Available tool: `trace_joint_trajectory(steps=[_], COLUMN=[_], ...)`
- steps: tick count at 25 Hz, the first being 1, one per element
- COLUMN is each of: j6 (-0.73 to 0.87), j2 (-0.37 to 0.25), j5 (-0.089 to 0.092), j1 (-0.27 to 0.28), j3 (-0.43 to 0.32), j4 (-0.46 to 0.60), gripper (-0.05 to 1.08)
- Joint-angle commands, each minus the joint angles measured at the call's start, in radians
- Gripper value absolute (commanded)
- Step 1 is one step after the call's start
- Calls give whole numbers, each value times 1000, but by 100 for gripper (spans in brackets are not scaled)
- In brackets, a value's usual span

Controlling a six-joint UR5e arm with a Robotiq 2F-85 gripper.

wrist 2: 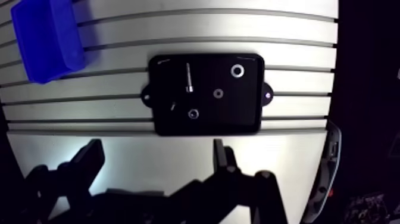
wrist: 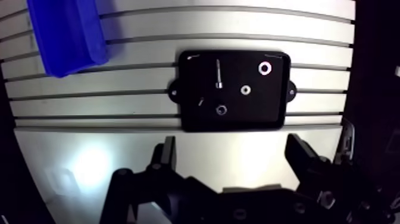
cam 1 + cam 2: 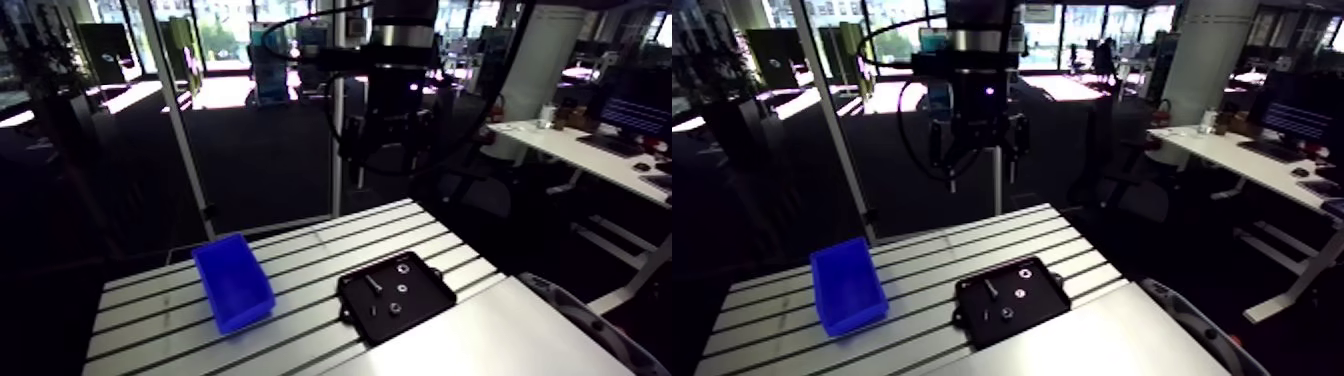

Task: Pick up the M10 bolt from the tray and put it into the blue bin.

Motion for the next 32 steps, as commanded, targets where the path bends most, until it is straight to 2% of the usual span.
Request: trace_joint_trajectory(steps=[1, 12, 17, 28, 32], j6=[1, -19, -20, -5, 4], j2=[25, 156, 192, 206, 208], j5=[0, 0, 0, -8, -25], j1=[3, 9, 12, 18, 23], j3=[45, 49, 57, 126, 143], j4=[-52, -155, -187, -224, -247], gripper=[1, 1, 1, 1, 1])
